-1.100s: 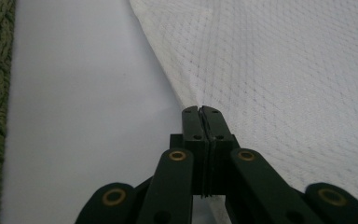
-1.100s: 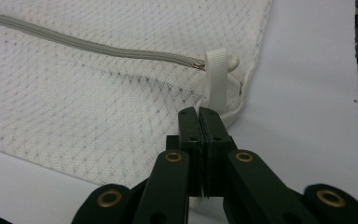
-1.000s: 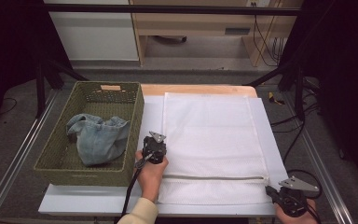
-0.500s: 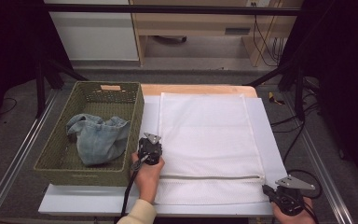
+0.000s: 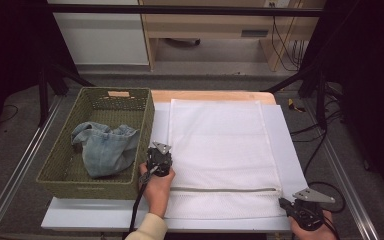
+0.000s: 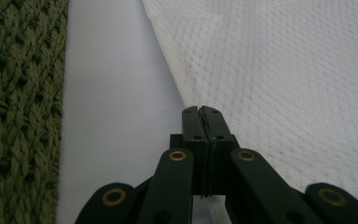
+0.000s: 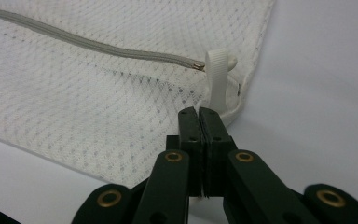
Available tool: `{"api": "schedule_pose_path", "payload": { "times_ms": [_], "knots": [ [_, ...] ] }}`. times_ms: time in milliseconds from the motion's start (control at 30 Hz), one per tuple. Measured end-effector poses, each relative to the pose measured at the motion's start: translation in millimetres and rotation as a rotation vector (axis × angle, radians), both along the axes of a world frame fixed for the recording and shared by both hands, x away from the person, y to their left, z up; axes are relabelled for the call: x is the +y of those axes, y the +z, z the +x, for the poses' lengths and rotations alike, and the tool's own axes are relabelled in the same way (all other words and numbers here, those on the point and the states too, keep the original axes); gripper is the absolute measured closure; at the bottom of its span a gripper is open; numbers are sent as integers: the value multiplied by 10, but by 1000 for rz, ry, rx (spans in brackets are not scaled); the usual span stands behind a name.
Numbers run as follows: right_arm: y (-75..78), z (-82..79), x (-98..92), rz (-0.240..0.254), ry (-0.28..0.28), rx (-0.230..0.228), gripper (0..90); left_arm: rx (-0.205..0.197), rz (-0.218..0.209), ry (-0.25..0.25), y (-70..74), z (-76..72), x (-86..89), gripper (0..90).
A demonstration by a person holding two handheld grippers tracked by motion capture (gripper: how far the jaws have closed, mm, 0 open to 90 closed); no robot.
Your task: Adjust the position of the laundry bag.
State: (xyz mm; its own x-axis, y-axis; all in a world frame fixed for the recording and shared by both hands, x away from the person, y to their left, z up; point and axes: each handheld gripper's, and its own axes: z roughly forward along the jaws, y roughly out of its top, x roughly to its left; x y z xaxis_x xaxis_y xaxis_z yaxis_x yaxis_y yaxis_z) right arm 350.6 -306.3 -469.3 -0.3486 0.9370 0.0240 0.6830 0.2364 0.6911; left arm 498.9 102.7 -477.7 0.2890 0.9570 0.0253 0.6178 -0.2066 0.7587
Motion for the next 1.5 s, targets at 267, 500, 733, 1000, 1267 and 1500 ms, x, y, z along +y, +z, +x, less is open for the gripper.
{"api": "schedule_pose_path", "payload": {
  "times_ms": [267, 500, 733, 1000, 1267, 1500],
  "knots": [
    [-5, -5, 10, -7, 8, -4, 891, -12, 13, 9, 15, -1, -15, 896],
    [-7, -9, 13, -1, 8, 3, 892, -8, 17, 17, 9, 1, -21, 896],
    [-9, -13, 6, 2, 9, 3, 890, -8, 18, 11, -7, 1, -24, 883],
    [-7, -14, -3, 8, 3, 2, 890, -1, 12, 7, -29, 7, -29, 881],
    [-10, -14, -20, 12, -3, 1, 888, -1, 16, 1, -31, 7, -29, 873],
    [43, -84, -66, 25, -20, -55, 682, -57, 38, -24, 41, -46, -66, 678]
  ]
}}
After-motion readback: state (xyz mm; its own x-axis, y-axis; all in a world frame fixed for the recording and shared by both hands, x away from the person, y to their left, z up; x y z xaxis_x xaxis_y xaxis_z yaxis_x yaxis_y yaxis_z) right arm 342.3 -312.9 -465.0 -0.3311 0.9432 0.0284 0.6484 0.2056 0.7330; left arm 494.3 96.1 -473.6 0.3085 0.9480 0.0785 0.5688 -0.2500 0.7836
